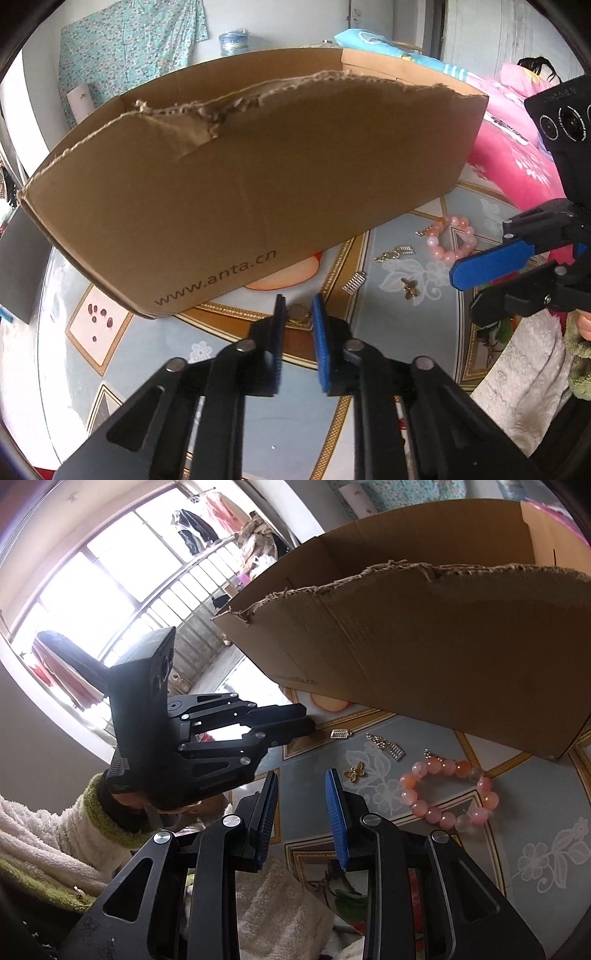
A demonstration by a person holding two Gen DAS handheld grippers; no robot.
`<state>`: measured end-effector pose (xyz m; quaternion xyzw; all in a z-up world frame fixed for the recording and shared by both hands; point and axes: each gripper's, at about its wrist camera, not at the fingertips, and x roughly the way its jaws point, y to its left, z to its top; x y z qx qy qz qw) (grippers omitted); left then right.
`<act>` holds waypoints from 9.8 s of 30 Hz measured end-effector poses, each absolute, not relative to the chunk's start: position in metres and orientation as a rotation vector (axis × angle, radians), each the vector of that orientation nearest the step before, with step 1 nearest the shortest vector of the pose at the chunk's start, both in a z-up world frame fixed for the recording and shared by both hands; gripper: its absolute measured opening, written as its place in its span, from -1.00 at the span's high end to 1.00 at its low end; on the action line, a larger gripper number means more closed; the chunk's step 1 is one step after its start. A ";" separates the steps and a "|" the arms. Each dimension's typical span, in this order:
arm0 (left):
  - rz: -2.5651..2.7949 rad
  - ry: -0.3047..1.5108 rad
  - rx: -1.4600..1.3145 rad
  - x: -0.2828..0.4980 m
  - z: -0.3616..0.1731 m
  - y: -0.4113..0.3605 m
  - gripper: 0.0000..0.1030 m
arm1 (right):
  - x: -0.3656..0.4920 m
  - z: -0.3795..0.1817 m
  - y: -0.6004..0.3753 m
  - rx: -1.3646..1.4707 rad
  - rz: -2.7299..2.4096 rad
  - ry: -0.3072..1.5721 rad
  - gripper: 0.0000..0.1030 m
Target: Organize jewelry
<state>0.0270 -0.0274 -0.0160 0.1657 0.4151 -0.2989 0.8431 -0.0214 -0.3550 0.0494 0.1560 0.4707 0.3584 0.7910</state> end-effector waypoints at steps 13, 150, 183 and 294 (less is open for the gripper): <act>-0.612 0.865 0.288 0.024 -0.015 -0.016 0.78 | -0.024 0.055 -0.351 0.272 0.724 0.986 0.47; -0.760 0.751 -0.125 0.105 0.119 -0.054 0.65 | 0.096 0.162 -0.447 0.215 0.441 0.861 0.72; -0.628 0.863 -0.042 -0.021 -0.003 -0.006 0.52 | -0.035 0.056 -0.347 -0.051 0.447 0.943 0.47; -0.511 0.876 0.083 0.004 -0.018 -0.052 0.52 | -0.003 0.031 -0.423 0.467 0.408 0.881 0.98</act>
